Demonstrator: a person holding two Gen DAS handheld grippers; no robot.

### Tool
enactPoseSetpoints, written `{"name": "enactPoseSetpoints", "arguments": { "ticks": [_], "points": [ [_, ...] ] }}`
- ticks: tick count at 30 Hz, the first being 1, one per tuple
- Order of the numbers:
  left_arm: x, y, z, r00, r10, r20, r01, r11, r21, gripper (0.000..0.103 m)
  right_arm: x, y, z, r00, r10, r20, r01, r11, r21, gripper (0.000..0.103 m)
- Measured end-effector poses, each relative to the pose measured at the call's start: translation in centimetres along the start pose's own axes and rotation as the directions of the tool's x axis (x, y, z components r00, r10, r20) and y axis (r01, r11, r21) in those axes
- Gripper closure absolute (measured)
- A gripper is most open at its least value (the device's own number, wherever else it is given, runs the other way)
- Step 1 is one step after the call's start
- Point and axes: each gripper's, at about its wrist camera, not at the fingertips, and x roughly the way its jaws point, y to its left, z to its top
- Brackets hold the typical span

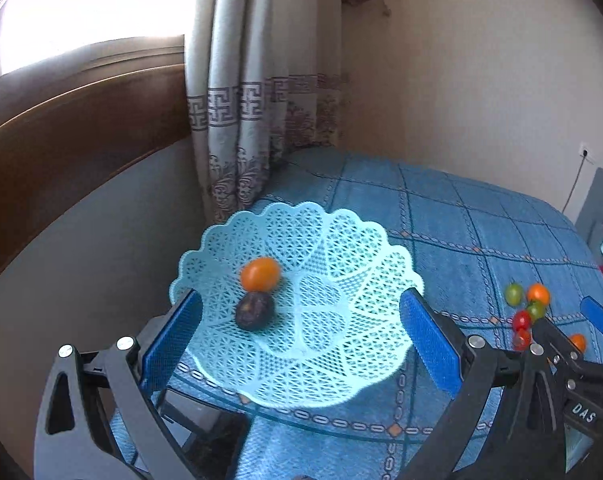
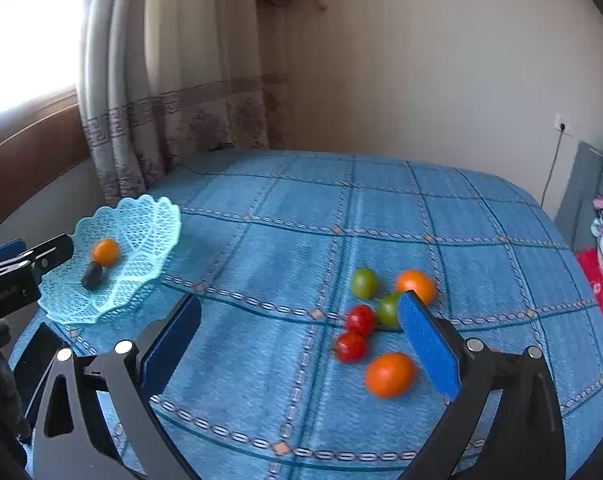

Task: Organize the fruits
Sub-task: 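Release the large orange into the blue basket with the right tool, then grasp the orange with the right tool while the left tool grasps another orange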

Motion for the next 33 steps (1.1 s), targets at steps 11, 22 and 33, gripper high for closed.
{"name": "enactPoseSetpoints", "arguments": {
  "ticks": [11, 22, 33],
  "points": [
    [0.4, -4.1, -1.5, 0.997, -0.060, -0.041, 0.064, 0.993, 0.102, 0.003, 1.3, -7.5, -0.9, 0.987, -0.058, -0.151, 0.078, 0.988, 0.131, 0.005],
    [0.6, -7.2, -2.9, 0.989, -0.118, -0.089, 0.131, 0.979, 0.158, 0.003, 1.7, -14.8, -3.2, 0.967, -0.094, -0.237, 0.155, 0.954, 0.256, 0.005],
    [0.9, -8.8, -4.0, 0.984, -0.130, -0.119, 0.151, 0.969, 0.196, 0.003, 4.0, -15.6, -4.6, 0.952, -0.119, -0.283, 0.184, 0.959, 0.215, 0.013]
  ]
}}
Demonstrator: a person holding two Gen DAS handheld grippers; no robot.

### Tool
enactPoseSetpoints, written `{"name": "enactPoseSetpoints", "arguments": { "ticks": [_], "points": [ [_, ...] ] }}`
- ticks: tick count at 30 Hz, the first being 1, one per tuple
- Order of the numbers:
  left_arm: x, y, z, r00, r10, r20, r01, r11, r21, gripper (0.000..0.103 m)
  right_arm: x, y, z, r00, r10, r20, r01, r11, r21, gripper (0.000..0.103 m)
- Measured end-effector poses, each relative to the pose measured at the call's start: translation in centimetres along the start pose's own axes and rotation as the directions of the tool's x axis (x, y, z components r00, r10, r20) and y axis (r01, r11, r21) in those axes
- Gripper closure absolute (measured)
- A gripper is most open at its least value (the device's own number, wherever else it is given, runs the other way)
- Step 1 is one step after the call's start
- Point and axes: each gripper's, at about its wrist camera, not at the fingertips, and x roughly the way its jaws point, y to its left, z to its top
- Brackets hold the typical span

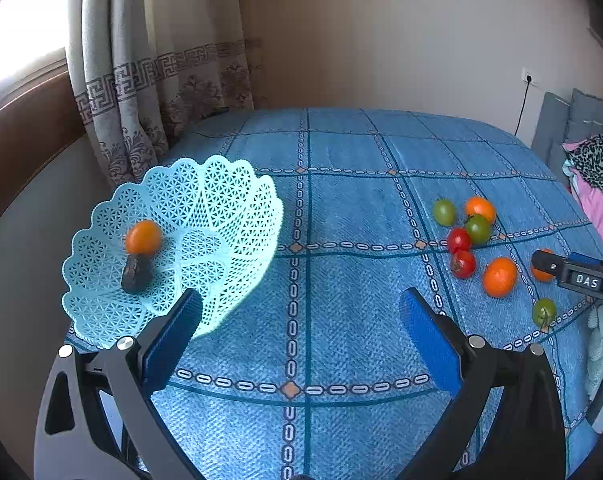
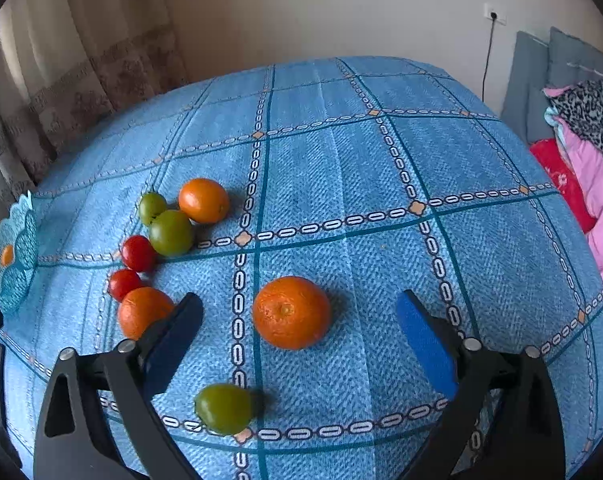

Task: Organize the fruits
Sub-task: 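Grasp the orange with the right tool while the left tool grasps another orange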

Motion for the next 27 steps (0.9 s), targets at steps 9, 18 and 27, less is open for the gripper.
{"name": "enactPoseSetpoints", "arguments": {
  "ticks": [9, 18, 27],
  "points": [
    [0.4, -1.1, -0.2, 1.000, -0.016, -0.019, 0.017, 1.000, 0.015, 0.003, 1.2, 0.9, -1.0, 0.998, -0.056, 0.002, 0.056, 0.994, -0.090, 0.050],
    [0.9, -3.7, -0.6, 0.997, -0.070, -0.043, 0.073, 0.996, 0.059, 0.003, -0.2, 0.3, -1.8, 1.000, -0.008, 0.027, 0.010, 0.997, -0.070, 0.063],
    [2.0, -7.9, -0.5, 0.975, -0.206, -0.081, 0.212, 0.974, 0.078, 0.005, -2.0, -1.7, -1.5, 0.997, 0.026, 0.075, -0.023, 0.999, -0.041, 0.064]
  ]
}}
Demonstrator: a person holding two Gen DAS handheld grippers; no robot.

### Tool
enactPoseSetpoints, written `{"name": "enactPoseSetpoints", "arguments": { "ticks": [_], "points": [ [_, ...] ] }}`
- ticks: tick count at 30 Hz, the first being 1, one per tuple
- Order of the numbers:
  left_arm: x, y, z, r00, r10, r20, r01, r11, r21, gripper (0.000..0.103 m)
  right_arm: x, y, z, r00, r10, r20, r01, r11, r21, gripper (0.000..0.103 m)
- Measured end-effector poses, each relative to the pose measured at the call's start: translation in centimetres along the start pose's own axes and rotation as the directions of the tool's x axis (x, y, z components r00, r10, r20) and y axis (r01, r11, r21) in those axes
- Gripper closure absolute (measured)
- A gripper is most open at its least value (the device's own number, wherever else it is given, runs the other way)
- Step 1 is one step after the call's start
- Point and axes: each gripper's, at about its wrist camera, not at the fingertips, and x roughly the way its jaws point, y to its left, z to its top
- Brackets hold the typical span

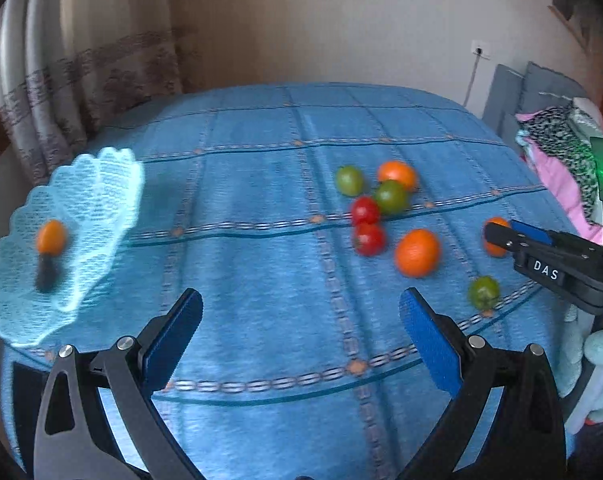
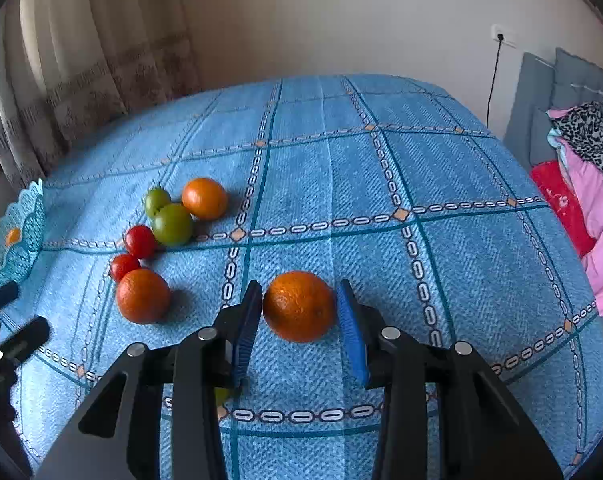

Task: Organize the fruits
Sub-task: 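Grasp the orange with the right tool while the left tool grasps another orange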

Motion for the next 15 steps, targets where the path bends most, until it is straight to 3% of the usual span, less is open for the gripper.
{"name": "enactPoseSetpoints", "arguments": {
  "ticks": [8, 12, 15],
  "points": [
    [2.1, -3.3, 1.3, 0.995, -0.097, -0.027, 0.098, 0.994, 0.045, 0.034, -0.1, 0.1, -0.1, 0.999, 0.035, 0.004, -0.034, 0.999, -0.021, 0.064],
    [2.9, -4.2, 1.9, 0.994, -0.109, -0.030, 0.111, 0.992, 0.057, 0.035, 0.3, 0.0, 0.1, 1.000, 0.022, -0.002, -0.022, 0.999, -0.023, 0.062],
    [3.2, -4.7, 2.0, 0.993, -0.113, -0.030, 0.115, 0.991, 0.069, 0.035, 1.4, -0.3, 0.3, 1.000, 0.020, -0.023, -0.021, 1.000, -0.009, 0.055]
  ]
}}
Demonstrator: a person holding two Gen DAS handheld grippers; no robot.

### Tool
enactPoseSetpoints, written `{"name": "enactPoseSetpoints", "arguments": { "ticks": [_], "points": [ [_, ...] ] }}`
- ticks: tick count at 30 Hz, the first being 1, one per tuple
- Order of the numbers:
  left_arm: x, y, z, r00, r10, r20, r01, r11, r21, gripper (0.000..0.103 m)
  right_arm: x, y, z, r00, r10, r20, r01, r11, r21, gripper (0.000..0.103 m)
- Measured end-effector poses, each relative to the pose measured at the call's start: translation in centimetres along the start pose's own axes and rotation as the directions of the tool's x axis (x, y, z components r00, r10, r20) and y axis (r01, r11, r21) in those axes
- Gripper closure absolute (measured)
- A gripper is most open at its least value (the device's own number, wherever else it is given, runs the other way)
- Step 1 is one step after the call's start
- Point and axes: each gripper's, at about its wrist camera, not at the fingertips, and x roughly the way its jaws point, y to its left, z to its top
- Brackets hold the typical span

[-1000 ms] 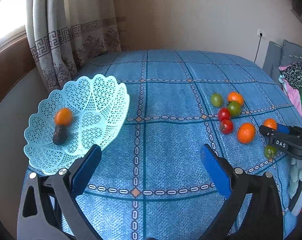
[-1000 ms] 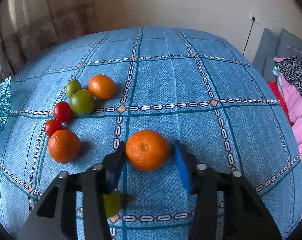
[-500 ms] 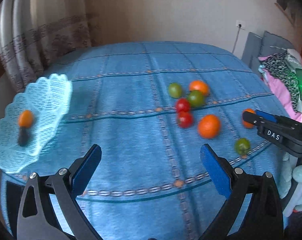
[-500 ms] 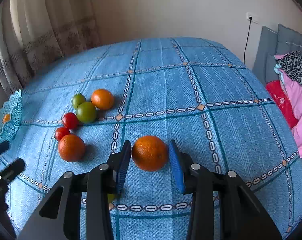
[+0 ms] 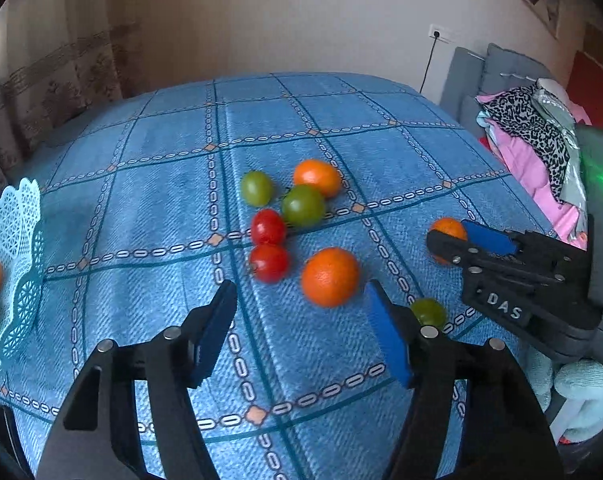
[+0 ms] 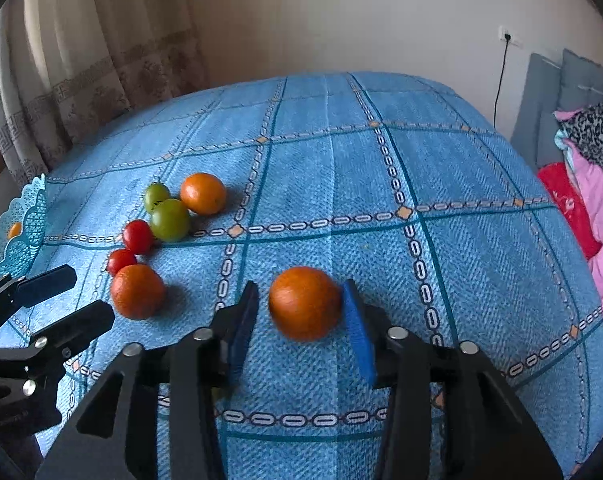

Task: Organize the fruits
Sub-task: 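Grasp the orange with the right tool while the left tool grasps another orange, then carry both oranges to the blue basket and open both tools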

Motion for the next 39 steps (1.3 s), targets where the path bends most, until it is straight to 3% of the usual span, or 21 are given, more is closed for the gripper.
{"name": "enactPoseSetpoints", "arguments": {
  "ticks": [7, 9, 14, 20, 25, 31, 39],
  "points": [
    [1.2, -0.6, 0.3, 1.000, 0.003, -0.013, -0.003, 1.000, 0.024, 0.035, 1.2, -0.4, -0.1, 0.999, 0.048, -0.025, -0.047, 0.999, 0.024, 0.058],
    [1.7, -0.9, 0.5, 1.000, 0.011, -0.016, -0.011, 1.000, 0.029, 0.049, 1.2, -0.6, 0.0, 0.998, 0.065, -0.024, -0.064, 0.997, 0.036, 0.064],
    [2.6, -1.3, 1.1, 1.000, -0.013, -0.018, 0.013, 1.000, 0.022, 0.059, 0.7, -1.8, 0.2, 0.998, 0.058, -0.004, -0.057, 0.994, 0.094, 0.064],
    [4.2, -1.8, 1.1, 0.995, -0.081, -0.055, 0.080, 0.997, -0.011, 0.059, 0.6, -1.9, 0.5, 0.998, 0.070, 0.011, -0.070, 0.991, 0.113, 0.064],
    [4.9, -2.6, 1.1, 0.995, -0.082, -0.057, 0.083, 0.997, 0.006, 0.062, 0.8, -1.9, 0.4, 0.997, 0.071, 0.002, -0.071, 0.991, 0.112, 0.064],
    [3.9, -2.6, 0.6, 0.995, -0.089, -0.035, 0.089, 0.996, 0.002, 0.065, 0.3, -2.1, 0.2, 0.997, 0.073, 0.021, -0.075, 0.989, 0.125, 0.064],
    [-0.3, -0.5, 0.5, 0.998, -0.033, 0.049, 0.034, 0.999, -0.020, 0.065, -1.4, -1.5, 0.0, 0.995, 0.085, 0.054, -0.091, 0.989, 0.119, 0.064]
  ]
}}
